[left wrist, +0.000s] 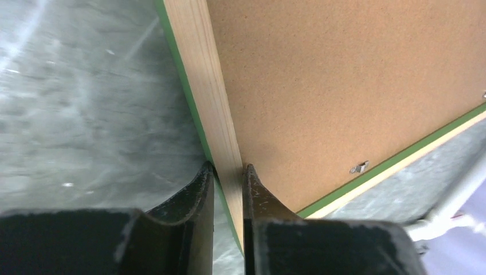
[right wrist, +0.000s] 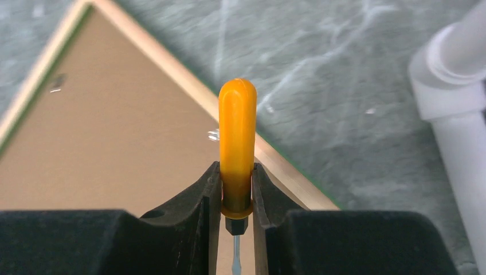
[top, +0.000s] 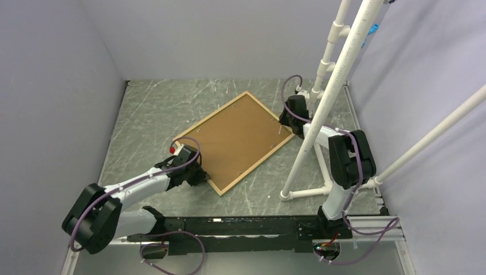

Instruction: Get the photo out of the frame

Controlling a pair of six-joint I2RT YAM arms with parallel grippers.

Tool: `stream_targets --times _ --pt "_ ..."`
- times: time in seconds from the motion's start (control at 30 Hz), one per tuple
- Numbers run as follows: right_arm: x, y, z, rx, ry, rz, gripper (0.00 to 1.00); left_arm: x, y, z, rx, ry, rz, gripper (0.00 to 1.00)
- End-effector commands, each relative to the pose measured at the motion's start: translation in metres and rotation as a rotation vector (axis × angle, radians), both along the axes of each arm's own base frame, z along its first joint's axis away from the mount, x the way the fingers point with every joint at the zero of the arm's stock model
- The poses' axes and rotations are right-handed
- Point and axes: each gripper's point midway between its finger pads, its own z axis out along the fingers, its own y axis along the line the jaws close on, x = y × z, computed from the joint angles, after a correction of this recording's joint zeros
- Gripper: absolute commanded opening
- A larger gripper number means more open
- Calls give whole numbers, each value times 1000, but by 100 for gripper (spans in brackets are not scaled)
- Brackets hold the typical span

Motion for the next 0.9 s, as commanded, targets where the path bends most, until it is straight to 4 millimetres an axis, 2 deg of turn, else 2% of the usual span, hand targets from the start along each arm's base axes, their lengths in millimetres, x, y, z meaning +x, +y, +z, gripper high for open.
stream_targets --times 0.0,0.1,0.23,0.37,0.53,0.63,0.7,0.87 --pt "-21 51 48 238 28 370 0 8 11 19 81 -167 -150 23" --pt "-36 51 45 246 73 403 0 16 -3 45 16 -272 -207 35" --pt "-43 51 44 240 83 428 0 16 -15 59 -45 -320 -259 51" --pt "-56 73 46 326 115 549 0 15 -24 72 -86 -408 -340 69" --pt "-82 110 55 544 182 665 0 21 -45 128 -179 -714 -485 84" --pt "-90 124 59 592 190 666 0 27 -60 146 -209 -790 -560 87" --pt "-98 135 62 647 202 664 0 32 -78 158 -254 -803 -632 87" --pt "-108 144 62 735 228 601 0 41 -120 159 -377 -742 -708 77"
